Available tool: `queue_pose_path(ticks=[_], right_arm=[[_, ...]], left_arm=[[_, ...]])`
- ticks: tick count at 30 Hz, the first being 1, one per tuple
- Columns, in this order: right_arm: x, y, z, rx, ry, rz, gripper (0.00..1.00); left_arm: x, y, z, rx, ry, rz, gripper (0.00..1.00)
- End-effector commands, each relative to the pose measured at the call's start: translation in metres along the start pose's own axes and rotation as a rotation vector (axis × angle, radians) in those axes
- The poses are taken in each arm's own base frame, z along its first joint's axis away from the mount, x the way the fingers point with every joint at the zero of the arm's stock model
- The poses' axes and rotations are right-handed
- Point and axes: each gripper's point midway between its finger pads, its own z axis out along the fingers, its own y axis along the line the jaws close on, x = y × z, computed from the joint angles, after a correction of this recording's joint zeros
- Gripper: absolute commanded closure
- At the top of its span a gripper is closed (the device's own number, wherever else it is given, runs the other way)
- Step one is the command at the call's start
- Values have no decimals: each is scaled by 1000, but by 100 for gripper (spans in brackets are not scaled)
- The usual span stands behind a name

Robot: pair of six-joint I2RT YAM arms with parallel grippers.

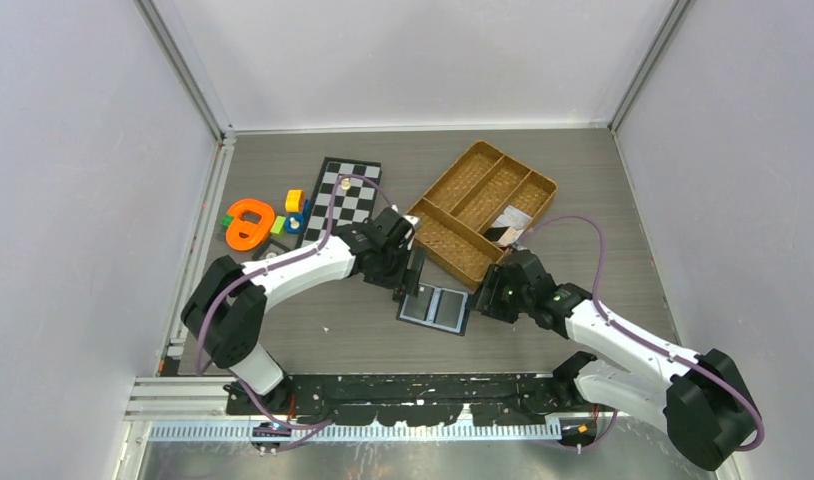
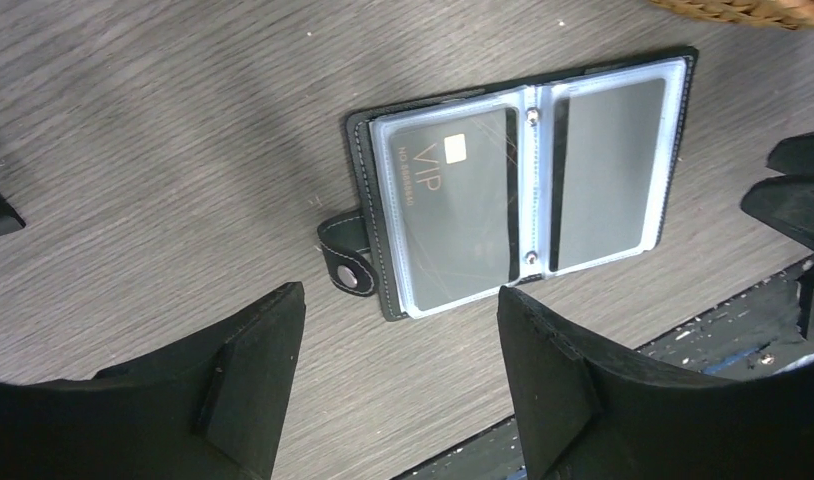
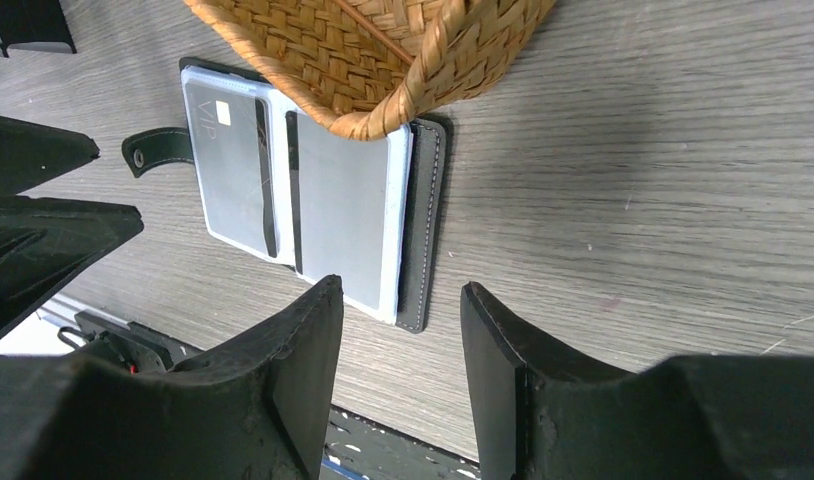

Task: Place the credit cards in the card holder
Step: Insert the credit card into the card holder, then close the card holder at the center of the board.

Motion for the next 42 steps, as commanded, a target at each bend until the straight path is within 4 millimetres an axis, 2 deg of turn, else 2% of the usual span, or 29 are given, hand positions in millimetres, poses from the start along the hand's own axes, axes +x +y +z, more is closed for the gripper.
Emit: queue_pose_path(ticks=[1,4,8,15,21,22,27,33,38,40,42], right_arm=[[-14,6,-8,3,-54,-18,48],[-14,4,-10,5,-60,-9,47],[-13,3,-11,6,-66,-1,48],[-15,4,-12,6,-74,0,48],[-13,2,-10,13,-60,-4,48],[-12,1,-10,16,-57,-5,48],[-8,-2,-5,25,-42,0,48],[-9,-2,-3,18,-47,4,47],[-6,-2,0,8,-41,10,47],[-4,-2,3,3,-34,11,47],[-3,-3,4,-1,-31,17,47]], left_arm=[[-1,9,7,-35,1,18,27],[1,14,14,-51,9,22,29],[2,21,25,-73,30,18,52],[0,26,30,-106,27,19,68],[-3,31,25,-136,12,38,97],[-3,32,23,-141,13,45,100],[-6,35,2,-156,0,87,100],[-14,35,-44,-152,-45,144,100],[-16,34,-73,-129,-42,195,100],[-17,29,-80,-108,-39,216,100],[-17,17,-83,-44,-28,222,100]])
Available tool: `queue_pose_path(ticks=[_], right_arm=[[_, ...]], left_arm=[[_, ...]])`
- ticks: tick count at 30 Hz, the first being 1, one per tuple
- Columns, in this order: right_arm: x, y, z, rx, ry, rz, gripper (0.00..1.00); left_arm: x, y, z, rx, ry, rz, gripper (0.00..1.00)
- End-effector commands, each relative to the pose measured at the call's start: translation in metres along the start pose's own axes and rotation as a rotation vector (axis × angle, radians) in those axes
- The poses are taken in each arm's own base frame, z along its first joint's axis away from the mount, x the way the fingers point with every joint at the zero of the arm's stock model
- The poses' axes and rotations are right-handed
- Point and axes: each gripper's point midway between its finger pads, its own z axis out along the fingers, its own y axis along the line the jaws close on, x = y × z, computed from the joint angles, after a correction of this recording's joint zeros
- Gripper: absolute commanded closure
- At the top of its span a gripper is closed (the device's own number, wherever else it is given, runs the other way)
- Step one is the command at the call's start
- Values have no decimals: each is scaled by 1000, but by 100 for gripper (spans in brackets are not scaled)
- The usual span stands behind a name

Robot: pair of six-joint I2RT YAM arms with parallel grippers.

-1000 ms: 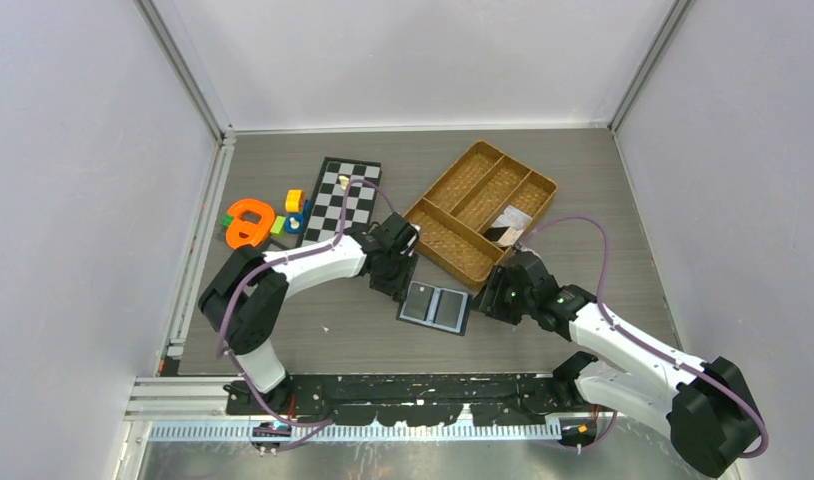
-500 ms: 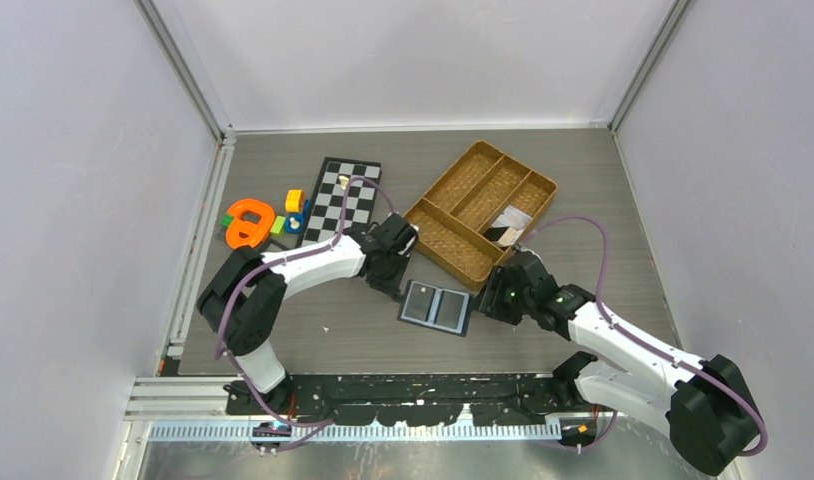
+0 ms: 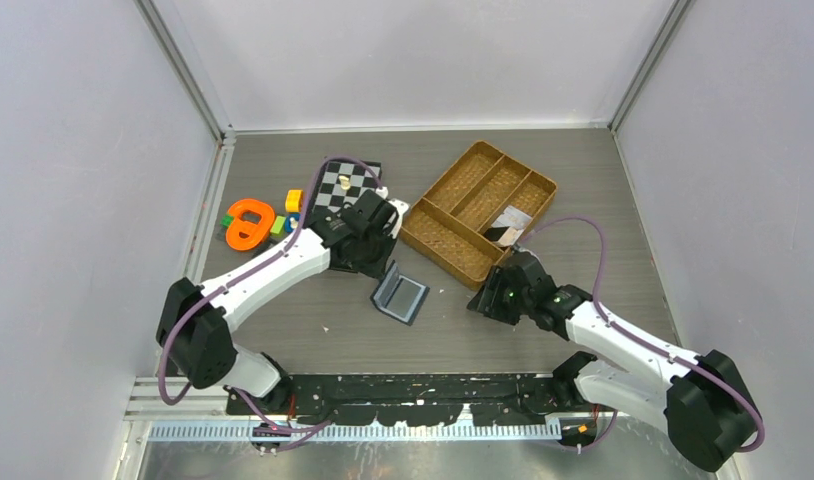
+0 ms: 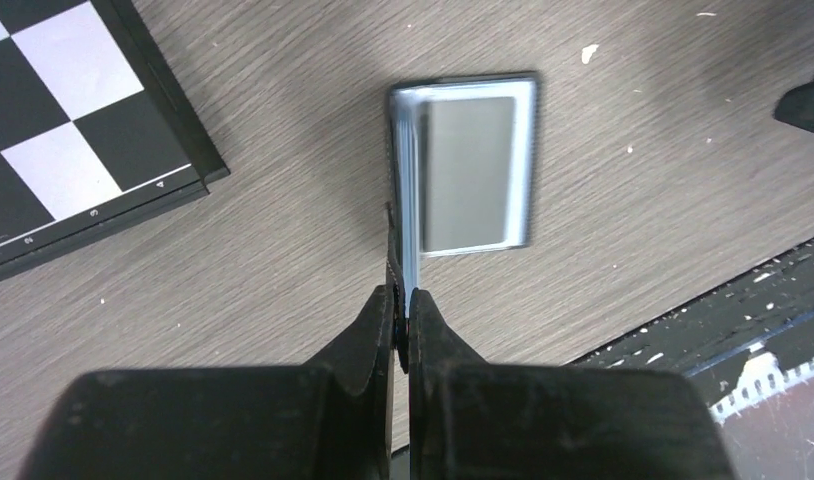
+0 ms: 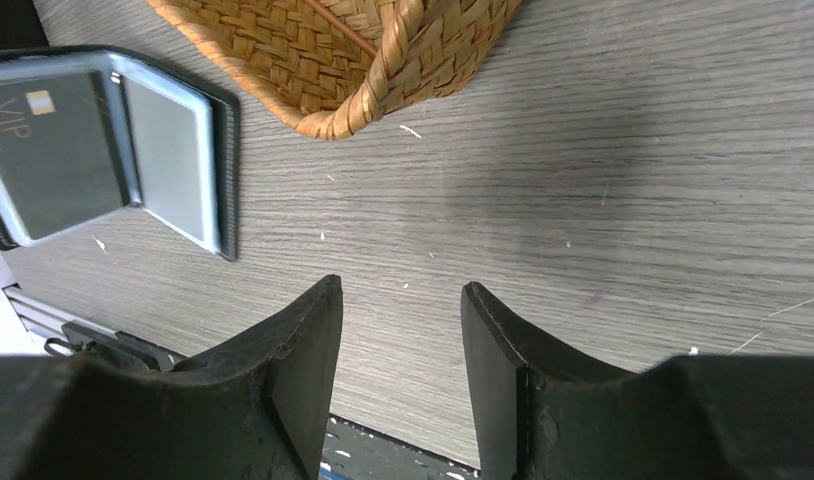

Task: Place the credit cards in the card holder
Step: Close the card holder at the center of the board.

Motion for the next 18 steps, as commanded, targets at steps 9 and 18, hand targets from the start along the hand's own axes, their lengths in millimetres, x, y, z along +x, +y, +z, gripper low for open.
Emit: queue_pose_path(ticks=[9,18], right_arm=[[2,2,9,-36,-6,17,47],[2,3,10,-47,-10,24,47]], left_arm=[[-3,-61,5,334,56,-51,100],[8,-98,47,498,69,-179,100]])
